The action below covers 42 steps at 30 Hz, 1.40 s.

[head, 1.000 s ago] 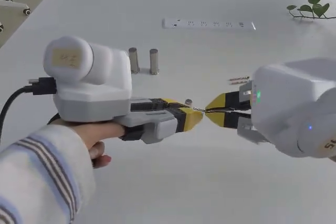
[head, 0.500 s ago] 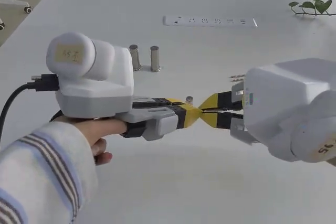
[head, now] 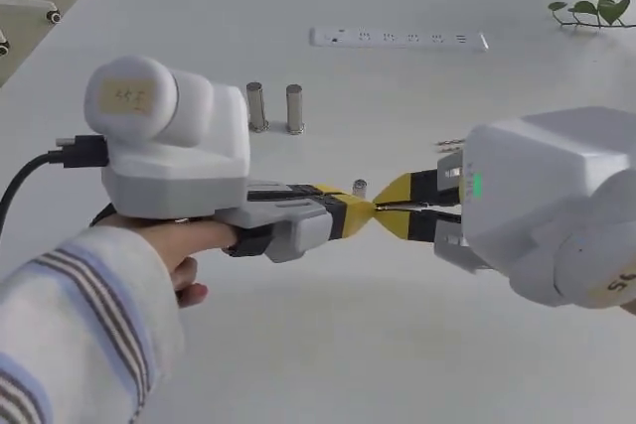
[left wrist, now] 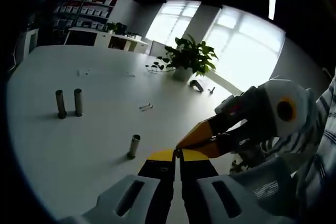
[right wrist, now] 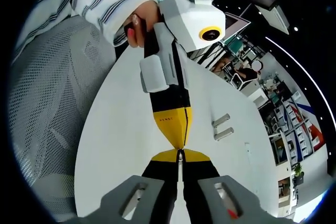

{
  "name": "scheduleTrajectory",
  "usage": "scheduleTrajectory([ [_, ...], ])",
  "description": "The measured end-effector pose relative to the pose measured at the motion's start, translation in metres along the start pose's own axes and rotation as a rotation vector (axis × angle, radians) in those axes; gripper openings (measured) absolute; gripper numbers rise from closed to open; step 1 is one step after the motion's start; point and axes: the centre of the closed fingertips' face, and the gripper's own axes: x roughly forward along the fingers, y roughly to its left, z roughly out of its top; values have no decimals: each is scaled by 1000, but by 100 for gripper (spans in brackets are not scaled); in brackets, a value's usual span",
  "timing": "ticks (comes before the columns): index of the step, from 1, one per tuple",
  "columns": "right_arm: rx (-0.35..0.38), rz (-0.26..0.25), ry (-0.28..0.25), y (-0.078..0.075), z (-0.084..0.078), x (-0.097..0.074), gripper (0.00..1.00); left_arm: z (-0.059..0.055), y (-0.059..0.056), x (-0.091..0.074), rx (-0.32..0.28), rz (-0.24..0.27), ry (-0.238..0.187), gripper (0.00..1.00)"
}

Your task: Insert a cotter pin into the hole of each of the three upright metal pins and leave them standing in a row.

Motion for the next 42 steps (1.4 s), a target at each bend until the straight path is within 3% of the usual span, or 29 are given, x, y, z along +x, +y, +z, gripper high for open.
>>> scheduleTrajectory([
  [13, 19, 8, -13, 3, -1, 2, 0, -4, 1, 1, -52, 14, 27, 0],
  [20, 29, 3, -24, 3, -1, 1, 0, -4, 1, 0, -38, 14, 22, 0],
  [23, 42, 8, -29, 4, -1, 2, 0, -6, 0, 0, 13, 16, 32, 0],
  [26, 58, 13, -31, 6, -4, 3, 0, -7, 1, -1, 5, 21, 38, 0],
  [30, 120, 35, -26, 8, -11, 1, 5, -6, 2, -4, 10, 22, 34, 0],
  [34, 211, 62, -34, 8, -19, -2, 8, 1, -1, -8, 75, 6, 4, 0],
  [38, 325, 111, -89, 9, -17, -6, 12, 7, -7, -12, 100, -22, -16, 0],
  [42, 446, 192, -150, 13, -12, -11, 16, 7, -9, -15, 155, -36, 1, 0],
])
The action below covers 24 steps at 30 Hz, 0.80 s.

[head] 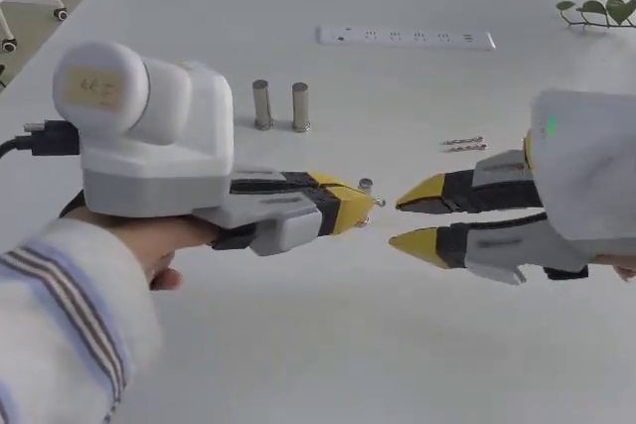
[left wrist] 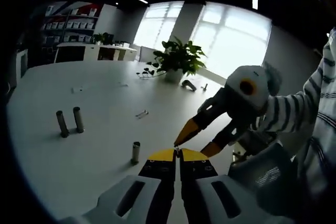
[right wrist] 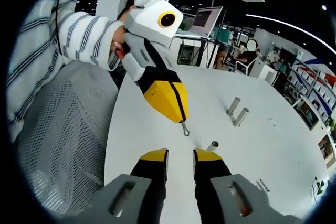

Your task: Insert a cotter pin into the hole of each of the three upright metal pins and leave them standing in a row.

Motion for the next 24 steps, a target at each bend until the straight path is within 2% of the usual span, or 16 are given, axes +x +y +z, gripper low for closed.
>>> scheduleTrajectory([
  [2, 49, 53, -4, 6, -1, -1, 16, -3, -2, -1, 52, -13, 25, 0],
  [4, 48, 65, -2, 5, -2, -1, 15, -3, -3, -2, 92, -27, 34, 0],
  [6, 72, 98, 7, 9, -4, -1, 14, -2, -5, -4, 129, -35, 37, 0],
  [8, 82, 114, -4, 11, -3, -1, 15, -3, -7, -5, 165, -43, 45, 0],
  [11, 129, 139, -37, 13, 2, 0, 14, -3, -11, -6, 286, -65, 48, 0],
  [13, 139, 143, -48, 13, 4, 0, 13, -4, -14, -7, 313, -78, 49, 0],
  [17, 159, 168, -76, 16, 11, 0, 13, -7, -16, -8, 319, -88, 62, 0],
  [20, 178, 213, -87, 24, 14, -1, 14, -12, -18, -7, 371, -102, 81, 0],
  [24, 180, 228, -89, 29, 15, 1, 13, -12, -23, -6, 410, -128, 75, 0],
])
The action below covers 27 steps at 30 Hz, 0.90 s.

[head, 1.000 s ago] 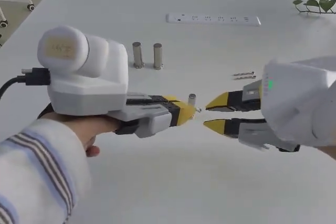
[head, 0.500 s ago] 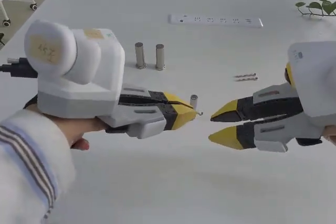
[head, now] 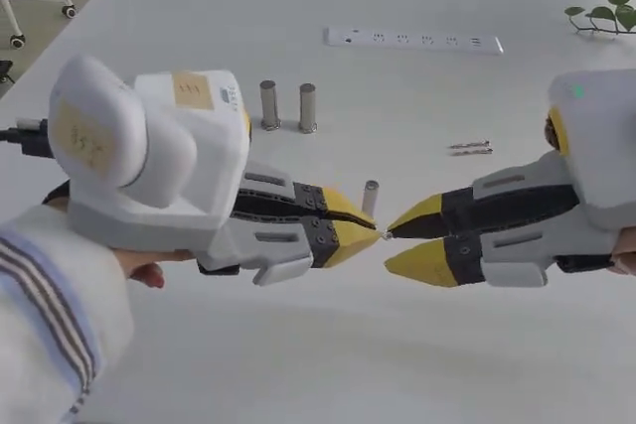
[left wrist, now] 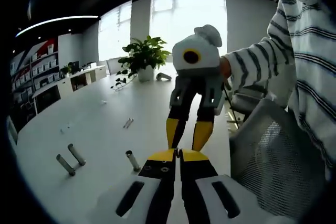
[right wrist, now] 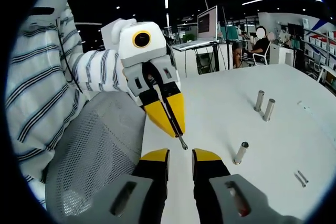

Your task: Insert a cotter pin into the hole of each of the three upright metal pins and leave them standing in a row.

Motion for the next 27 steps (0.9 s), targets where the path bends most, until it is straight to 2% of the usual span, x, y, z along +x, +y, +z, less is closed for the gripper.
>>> scheduleTrajectory([
  [9, -3, 16, -5, 3, 0, 1, 5, 2, -4, 1, 34, -24, 2, 0],
  [15, -4, 20, -11, 3, 2, -1, 1, 1, -7, 2, 34, -39, 4, 0],
  [27, -19, 26, -2, 4, -2, 0, 0, -5, -10, 3, 37, -48, 29, 0],
])
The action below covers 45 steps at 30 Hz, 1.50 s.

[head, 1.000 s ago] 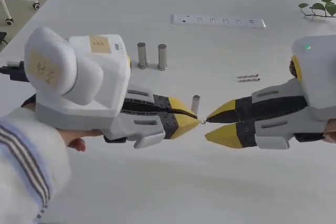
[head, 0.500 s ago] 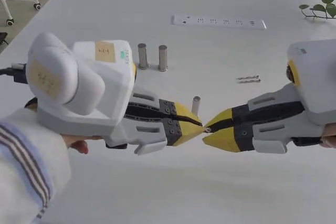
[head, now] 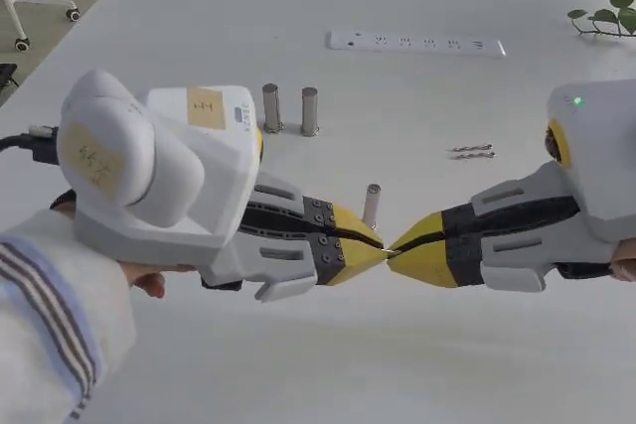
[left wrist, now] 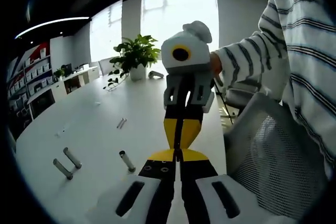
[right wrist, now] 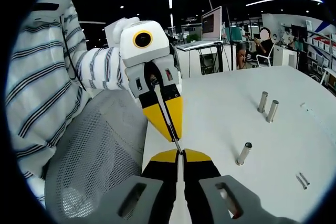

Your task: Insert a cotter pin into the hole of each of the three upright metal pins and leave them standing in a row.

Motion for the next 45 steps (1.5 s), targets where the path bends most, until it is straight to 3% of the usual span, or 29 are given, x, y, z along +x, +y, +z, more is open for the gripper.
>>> scheduleTrajectory([
  [23, -47, -18, 11, -2, 1, -9, 0, -5, 0, 7, 1, 3, 23, 0],
  [27, -41, -28, 2, -5, 2, -9, 0, -6, 3, 7, -2, 11, 24, 12],
  [35, -45, -56, 32, -18, -6, -11, 0, -16, 9, 11, -27, 20, 62, 17],
  [39, -56, -79, 46, -26, -9, -12, 0, -25, 11, 13, -37, 11, 106, 17],
  [45, -42, -132, 54, -49, -18, -19, 0, -29, 28, 12, -63, 41, 118, 18],
])
